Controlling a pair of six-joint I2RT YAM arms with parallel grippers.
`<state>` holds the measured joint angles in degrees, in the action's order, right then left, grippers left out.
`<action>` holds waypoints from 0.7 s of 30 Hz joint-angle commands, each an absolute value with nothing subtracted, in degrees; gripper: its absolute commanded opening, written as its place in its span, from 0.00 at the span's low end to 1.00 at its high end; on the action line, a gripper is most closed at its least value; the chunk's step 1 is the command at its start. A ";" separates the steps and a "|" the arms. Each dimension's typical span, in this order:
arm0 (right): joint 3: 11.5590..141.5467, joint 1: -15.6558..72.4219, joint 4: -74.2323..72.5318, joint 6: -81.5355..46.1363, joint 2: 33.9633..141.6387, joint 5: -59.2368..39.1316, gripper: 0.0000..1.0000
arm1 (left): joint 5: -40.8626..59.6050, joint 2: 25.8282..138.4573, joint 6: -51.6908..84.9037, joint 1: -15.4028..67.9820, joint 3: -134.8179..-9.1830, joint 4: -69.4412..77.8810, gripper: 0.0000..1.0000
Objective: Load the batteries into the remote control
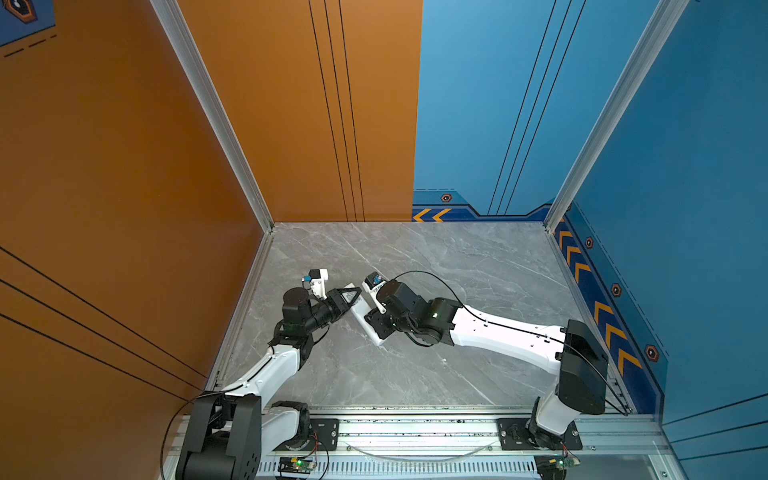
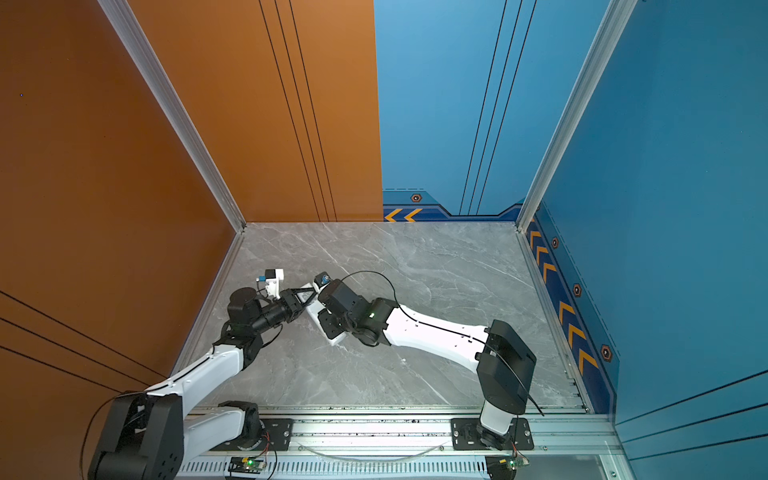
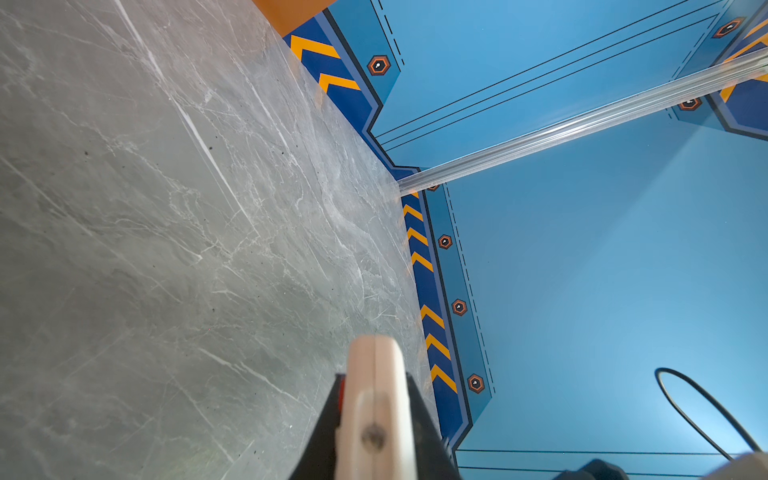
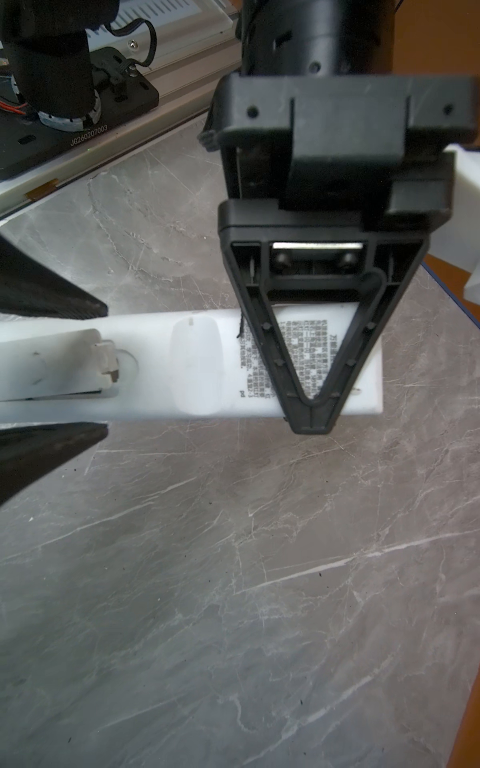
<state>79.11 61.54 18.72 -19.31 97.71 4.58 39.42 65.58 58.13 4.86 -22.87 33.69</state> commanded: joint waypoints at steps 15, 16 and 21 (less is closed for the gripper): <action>79.80 60.73 20.57 -18.66 98.33 4.30 0.38 | 41.26 64.82 58.35 4.38 -24.40 36.12 0.00; 79.89 60.65 20.49 -18.70 98.31 4.45 0.38 | 41.25 64.83 58.36 4.39 -24.32 36.11 0.00; 80.72 60.25 20.58 -18.65 98.82 4.63 0.38 | 41.26 64.78 58.27 4.48 -24.11 36.12 0.00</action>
<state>79.13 60.82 18.98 -19.33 97.76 4.58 39.68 65.58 58.13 4.89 -22.90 33.69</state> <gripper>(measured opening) 0.382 0.199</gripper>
